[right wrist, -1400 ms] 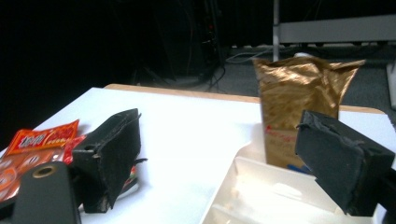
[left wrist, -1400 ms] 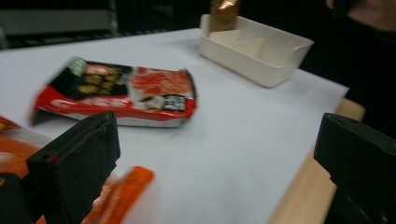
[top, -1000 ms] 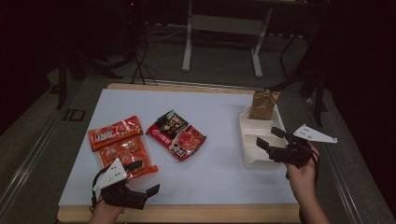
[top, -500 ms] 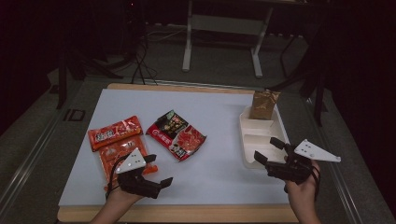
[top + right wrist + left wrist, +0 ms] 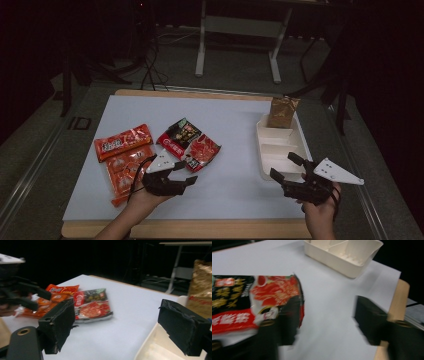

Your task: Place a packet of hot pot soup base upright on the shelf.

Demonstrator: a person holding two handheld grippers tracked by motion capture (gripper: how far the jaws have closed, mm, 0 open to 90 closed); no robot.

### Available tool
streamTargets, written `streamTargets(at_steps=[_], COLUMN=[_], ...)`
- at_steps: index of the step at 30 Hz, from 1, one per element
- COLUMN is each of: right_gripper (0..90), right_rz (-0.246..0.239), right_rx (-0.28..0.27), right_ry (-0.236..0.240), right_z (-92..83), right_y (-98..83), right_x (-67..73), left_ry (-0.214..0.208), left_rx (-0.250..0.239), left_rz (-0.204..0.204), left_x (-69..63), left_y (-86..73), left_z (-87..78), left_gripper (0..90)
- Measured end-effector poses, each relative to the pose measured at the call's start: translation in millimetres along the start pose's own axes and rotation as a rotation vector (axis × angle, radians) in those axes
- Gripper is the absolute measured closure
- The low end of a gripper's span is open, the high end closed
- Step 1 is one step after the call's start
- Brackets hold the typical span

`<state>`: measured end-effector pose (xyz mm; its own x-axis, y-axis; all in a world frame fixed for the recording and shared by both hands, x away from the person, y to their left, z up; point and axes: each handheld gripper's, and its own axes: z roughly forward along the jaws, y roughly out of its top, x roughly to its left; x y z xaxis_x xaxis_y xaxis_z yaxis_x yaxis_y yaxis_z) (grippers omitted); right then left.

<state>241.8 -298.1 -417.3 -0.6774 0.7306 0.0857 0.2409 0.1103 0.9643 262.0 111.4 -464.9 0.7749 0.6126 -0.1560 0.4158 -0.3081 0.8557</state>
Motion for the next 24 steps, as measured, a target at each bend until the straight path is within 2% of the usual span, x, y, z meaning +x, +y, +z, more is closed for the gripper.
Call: streamTargets(at_steps=[3,6,7,9,14,20,24], right_gripper=[14.1,14.1,14.1,14.1,14.1,14.2,14.2], right_rz=[-0.005,-0.008,-0.009,-0.01,-0.015,-0.01,-0.003], right_rx=[0.012,0.015,0.018,0.019,0.016,0.016,0.013], right_ry=[-0.005,0.003,0.007,0.009,0.015,0.018,0.027], right_z=[2.5,4.2,5.4,5.9,6.9,6.4,6.6], right_y=[-1.9,-3.1,-4.4,-5.0,-5.5,-6.2,-6.4], right_x=[0.6,1.2,2.2,2.8,2.8,1.3,1.2], left_ry=[0.002,0.031,0.051,0.057,0.091,0.115,0.124], left_rx=[0.008,0.017,0.019,0.022,0.037,0.058,0.07], left_rz=[-0.007,-0.012,-0.009,-0.008,0.049,0.042,0.034], left_x=[2.7,5.4,6.1,8.8,12.0,19.6,25.5], left_y=[6.8,13.8,16.0,20.1,29.9,39.3,44.2], left_z=[9.4,17.9,20.8,25.9,39.5,59.8,74.6], left_gripper=[56.5,61.4,66.4,68.5,80.8,89.4,90.0])
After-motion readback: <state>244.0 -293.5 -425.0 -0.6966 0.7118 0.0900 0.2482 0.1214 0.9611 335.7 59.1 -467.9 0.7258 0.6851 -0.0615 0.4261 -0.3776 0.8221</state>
